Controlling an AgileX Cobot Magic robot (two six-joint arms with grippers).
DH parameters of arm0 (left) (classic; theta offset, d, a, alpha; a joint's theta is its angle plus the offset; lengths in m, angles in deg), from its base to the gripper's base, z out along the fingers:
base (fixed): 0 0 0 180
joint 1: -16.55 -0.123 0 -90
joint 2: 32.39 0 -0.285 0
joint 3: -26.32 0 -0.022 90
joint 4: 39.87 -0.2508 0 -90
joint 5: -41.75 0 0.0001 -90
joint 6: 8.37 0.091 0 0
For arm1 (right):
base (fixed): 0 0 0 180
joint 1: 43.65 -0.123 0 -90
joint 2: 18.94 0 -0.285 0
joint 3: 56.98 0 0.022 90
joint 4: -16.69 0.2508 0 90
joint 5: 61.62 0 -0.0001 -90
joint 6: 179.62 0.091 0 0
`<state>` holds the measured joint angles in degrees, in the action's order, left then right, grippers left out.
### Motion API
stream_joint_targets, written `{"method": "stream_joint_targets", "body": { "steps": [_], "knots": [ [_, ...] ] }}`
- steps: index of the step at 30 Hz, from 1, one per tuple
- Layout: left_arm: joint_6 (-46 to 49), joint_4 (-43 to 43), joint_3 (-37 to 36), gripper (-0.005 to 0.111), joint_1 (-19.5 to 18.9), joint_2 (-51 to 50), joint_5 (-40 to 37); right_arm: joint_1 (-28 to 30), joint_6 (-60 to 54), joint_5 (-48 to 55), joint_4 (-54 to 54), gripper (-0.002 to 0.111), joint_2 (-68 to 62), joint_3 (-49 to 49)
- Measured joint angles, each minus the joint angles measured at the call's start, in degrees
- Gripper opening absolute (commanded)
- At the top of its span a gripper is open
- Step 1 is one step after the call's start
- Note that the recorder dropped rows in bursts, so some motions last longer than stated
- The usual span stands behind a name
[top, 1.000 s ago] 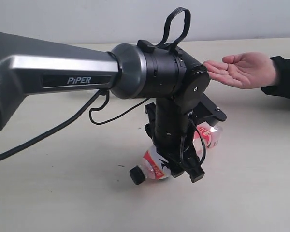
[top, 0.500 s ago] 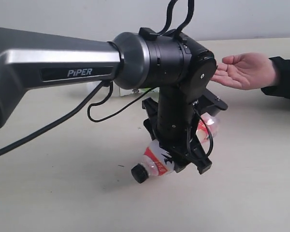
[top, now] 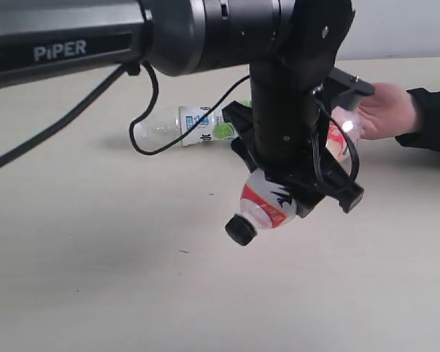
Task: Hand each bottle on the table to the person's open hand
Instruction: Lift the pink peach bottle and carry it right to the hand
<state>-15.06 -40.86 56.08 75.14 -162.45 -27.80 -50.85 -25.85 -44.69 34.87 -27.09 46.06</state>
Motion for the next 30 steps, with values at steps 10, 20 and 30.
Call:
{"method": "stream_joint_targets", "body": {
  "steps": [10, 20, 30],
  "knots": [
    [-9.5, 1.0, 6.0, 0.000, 0.0, 1.7, 3.8, 0.0, 0.0, 0.0, 0.0, 0.000, 0.0, 0.0],
    [-12.3, 16.1, 7.1, 0.000, -0.3, 1.8, 20.6, 0.0, 0.0, 0.0, 0.0, 0.000, 0.0, 0.0],
    [-15.2, 29.8, 7.3, 0.000, -4.3, 1.8, 36.5, 0.0, 0.0, 0.0, 0.0, 0.000, 0.0, 0.0]
  ]
}}
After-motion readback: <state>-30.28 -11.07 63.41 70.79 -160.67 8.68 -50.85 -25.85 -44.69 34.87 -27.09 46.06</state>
